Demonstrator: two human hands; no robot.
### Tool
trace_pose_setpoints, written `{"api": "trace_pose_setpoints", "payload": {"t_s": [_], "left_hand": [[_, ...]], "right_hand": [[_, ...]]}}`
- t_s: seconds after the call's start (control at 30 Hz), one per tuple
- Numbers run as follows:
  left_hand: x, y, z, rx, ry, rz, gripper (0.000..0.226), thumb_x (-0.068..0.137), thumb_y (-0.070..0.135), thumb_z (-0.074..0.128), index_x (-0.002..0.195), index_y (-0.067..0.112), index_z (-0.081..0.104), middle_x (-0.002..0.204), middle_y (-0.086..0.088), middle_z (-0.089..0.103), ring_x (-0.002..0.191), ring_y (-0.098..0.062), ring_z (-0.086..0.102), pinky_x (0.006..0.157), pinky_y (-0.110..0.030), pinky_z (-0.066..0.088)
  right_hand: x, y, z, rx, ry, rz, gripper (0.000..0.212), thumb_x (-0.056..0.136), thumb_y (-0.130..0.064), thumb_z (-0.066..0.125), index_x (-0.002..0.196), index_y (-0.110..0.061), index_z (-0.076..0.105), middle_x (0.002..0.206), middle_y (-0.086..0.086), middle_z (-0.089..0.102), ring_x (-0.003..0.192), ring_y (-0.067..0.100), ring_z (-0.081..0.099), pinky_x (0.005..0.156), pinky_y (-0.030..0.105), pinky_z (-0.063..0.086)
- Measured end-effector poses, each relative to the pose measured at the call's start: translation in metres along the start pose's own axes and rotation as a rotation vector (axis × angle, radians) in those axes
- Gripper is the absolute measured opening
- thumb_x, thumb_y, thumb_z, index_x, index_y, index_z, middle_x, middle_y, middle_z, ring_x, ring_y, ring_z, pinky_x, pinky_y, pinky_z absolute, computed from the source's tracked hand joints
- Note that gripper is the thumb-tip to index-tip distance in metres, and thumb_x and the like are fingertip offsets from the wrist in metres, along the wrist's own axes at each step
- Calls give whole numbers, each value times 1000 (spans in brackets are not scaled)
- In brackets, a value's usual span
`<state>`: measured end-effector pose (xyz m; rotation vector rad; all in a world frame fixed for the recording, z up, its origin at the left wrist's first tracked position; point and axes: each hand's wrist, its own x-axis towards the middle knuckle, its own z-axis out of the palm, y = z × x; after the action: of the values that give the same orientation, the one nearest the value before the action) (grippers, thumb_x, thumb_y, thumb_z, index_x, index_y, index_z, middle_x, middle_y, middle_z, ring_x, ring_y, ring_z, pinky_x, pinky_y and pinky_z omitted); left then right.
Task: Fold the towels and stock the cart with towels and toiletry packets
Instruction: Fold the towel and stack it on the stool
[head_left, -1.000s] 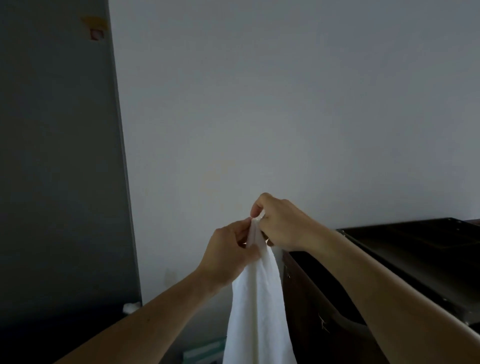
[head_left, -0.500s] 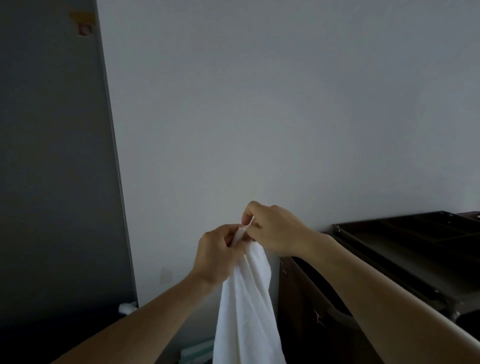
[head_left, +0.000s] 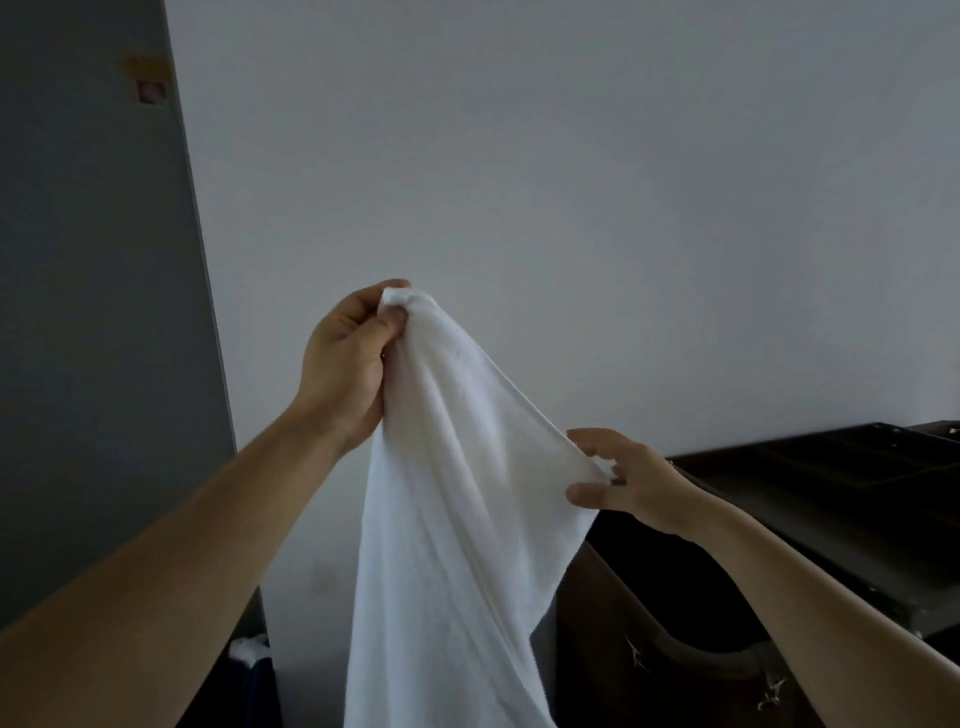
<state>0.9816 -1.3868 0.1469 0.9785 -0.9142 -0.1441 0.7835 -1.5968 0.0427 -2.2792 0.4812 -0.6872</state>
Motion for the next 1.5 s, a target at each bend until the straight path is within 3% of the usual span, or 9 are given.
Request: {"api": "trace_pose_setpoints", "payload": {"t_s": [0.27,0.43,0.53,0.7,0.83,1.0,1.17,1.33,1.5], "left_hand": [[16,-13,-23,209,79,148,19,96,21,60,103,34,72,104,23,72,100,5,65,79,-12,50],[29,-30,-82,503,41,145,21,98,26,58,102,44,69,105,19,68,104,-8,63,95,-35,51],[32,-31,-112,485,100,89,25,97,23,60,95,46,70,102,13,68,96,-11,64,91,-41,54],[42,-13,-135,427,260,104,25,95,19,61,91,43,68,80,17,68,68,-1,59,57,-22,47],[39,-22,-146,406,300,55,20,96,11,58,101,31,63,89,13,64,80,-9,58,62,-26,46],[34,-22,-142,461,358,162,17,97,25,53,105,38,60,101,16,62,86,2,58,69,-16,44],[19,-29,-129,483,386,187,15,97,31,49,100,42,58,93,24,59,78,16,54,66,-10,41],[17,-31,-133,423,272,76,11,67,41,51,68,35,60,60,24,57,52,6,51,41,-15,39],[21,-35,-145,379,101,-114,11,68,31,62,62,22,66,60,9,57,56,-8,51,53,-31,38]], "right_hand": [[-18,34,3,-107,-321,118,30,89,-33,74,117,-23,69,111,-9,72,106,10,66,103,33,50],[-13,8,-32,-248,-200,32,19,87,-39,73,81,-22,70,65,-23,66,61,-5,59,61,9,43],[0,-32,-59,-409,-26,-108,38,77,-49,78,71,-14,66,54,-12,56,55,4,50,54,18,39],[21,-88,-67,-391,250,-230,33,85,-47,71,72,-25,51,65,-10,53,59,10,47,54,23,34],[29,-107,-57,-440,235,-236,28,93,-41,65,79,-25,47,74,-2,58,50,11,58,46,21,40],[44,-111,-42,-36,414,-127,14,96,-26,62,100,-20,49,96,3,57,59,29,64,45,41,55],[50,-100,-35,210,497,-29,32,96,-19,61,125,-17,48,124,3,48,62,19,60,46,27,52],[48,-83,-33,335,427,91,23,96,-24,64,96,-1,64,93,10,60,69,18,57,63,30,50],[37,-67,-35,442,199,64,51,60,-24,86,104,-3,70,99,2,77,86,16,74,66,22,56]]}}
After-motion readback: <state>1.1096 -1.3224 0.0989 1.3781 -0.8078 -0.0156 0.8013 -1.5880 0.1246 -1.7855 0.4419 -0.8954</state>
